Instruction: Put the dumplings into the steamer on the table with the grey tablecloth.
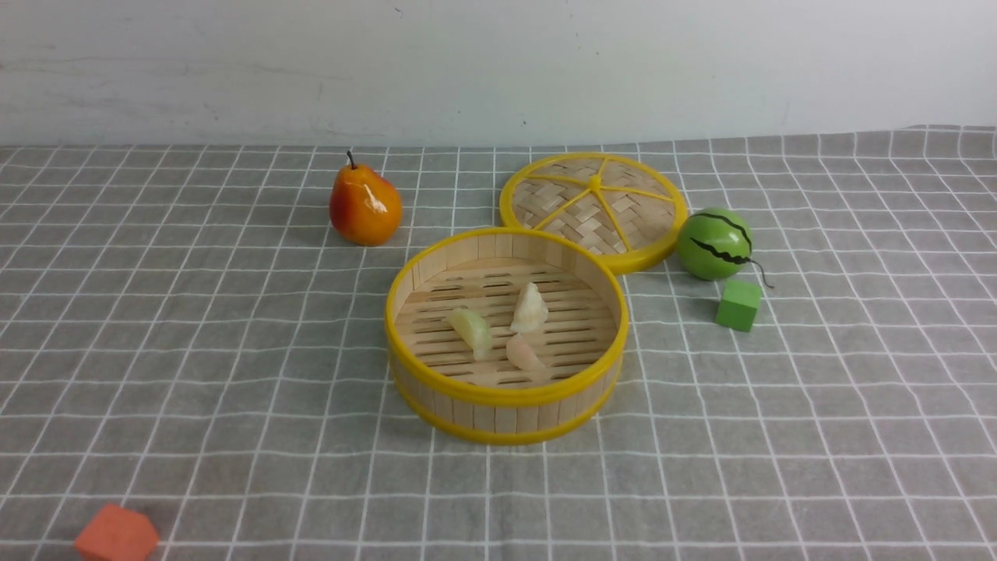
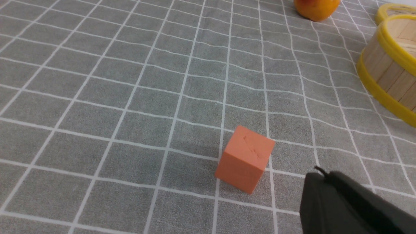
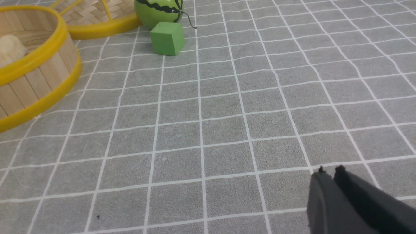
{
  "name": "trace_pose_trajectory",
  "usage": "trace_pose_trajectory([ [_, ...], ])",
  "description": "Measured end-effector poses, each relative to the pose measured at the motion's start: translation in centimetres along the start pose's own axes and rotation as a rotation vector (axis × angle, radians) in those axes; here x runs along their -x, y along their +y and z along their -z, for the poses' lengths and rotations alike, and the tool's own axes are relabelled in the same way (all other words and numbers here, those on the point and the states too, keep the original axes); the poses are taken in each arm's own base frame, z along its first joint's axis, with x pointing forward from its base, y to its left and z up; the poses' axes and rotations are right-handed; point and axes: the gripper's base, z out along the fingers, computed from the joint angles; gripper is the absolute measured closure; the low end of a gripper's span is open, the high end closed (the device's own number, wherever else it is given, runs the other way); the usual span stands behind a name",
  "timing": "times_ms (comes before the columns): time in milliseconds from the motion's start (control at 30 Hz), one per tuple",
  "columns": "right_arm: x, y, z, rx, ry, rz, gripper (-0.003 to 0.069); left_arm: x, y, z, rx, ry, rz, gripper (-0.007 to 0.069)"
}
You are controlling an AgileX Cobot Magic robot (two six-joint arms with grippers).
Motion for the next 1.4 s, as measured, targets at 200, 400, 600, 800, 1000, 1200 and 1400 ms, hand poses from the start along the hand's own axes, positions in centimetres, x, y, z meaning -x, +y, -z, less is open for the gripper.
trace_pose_trajectory([
  [200,0.00,0.00,0.00,0.000,0.000,0.000,0.0615,0.00,0.00,0.00,0.000,0.000,0.001,0.0638],
  [400,0.00,0.00,0.00,0.000,0.000,0.000,0.0603,-0.01,-0.01,0.00,-0.001,0.001,0.002,0.0638],
  [600,0.00,0.00,0.00,0.000,0.000,0.000,0.0594,-0.01,-0.01,0.00,-0.001,0.001,0.002,0.0638],
  [800,0.00,0.00,0.00,0.000,0.000,0.000,0.0583,-0.01,-0.01,0.00,-0.001,0.001,0.002,0.0638],
  [1000,0.00,0.00,0.00,0.000,0.000,0.000,0.0578,-0.01,-0.01,0.00,-0.001,0.001,0.002,0.0634],
  [1200,0.00,0.00,0.00,0.000,0.000,0.000,0.0568,-0.01,-0.01,0.00,-0.001,0.001,0.002,0.0632],
  [1400,0.00,0.00,0.00,0.000,0.000,0.000,0.0563,-0.01,-0.01,0.00,-0.001,0.001,0.002,0.0627],
])
